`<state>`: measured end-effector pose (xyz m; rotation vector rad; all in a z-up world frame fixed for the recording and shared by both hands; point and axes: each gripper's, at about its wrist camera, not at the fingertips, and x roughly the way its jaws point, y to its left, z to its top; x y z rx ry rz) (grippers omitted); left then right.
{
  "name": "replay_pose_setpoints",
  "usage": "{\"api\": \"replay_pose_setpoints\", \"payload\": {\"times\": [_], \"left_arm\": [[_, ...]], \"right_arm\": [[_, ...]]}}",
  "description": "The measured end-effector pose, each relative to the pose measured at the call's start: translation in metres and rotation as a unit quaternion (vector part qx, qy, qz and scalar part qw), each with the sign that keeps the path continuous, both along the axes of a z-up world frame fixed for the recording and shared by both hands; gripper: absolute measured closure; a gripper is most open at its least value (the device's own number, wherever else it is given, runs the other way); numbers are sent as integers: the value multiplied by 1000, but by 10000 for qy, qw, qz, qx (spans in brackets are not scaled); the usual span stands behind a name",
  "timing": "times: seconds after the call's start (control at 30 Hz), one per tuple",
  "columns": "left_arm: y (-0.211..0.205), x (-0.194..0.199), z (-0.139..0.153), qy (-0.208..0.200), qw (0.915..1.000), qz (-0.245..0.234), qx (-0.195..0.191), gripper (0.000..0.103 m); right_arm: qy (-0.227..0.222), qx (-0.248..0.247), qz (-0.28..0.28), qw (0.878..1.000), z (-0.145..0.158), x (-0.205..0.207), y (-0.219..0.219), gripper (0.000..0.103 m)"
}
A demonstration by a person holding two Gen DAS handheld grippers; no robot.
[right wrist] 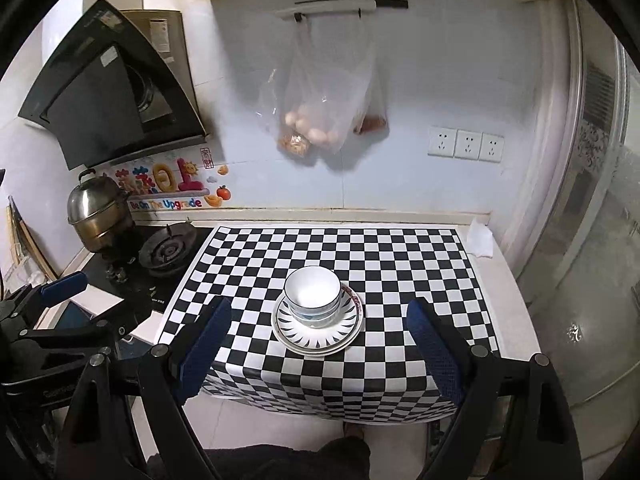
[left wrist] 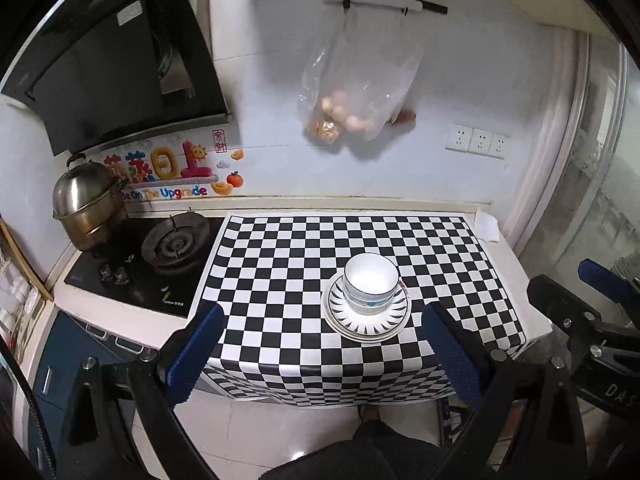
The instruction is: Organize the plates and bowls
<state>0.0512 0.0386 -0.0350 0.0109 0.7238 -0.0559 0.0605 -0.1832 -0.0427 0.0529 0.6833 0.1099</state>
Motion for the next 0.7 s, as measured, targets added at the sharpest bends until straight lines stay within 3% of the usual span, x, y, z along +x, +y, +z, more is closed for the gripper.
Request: {"api": "replay_pose_setpoints", "payload": {"times": [0.7], "left_arm": [[-7, -25, 5, -83, 10000, 48, 0, 2]], "right_arm": [[-50, -132, -145, 9998, 3, -34, -15, 11]]}}
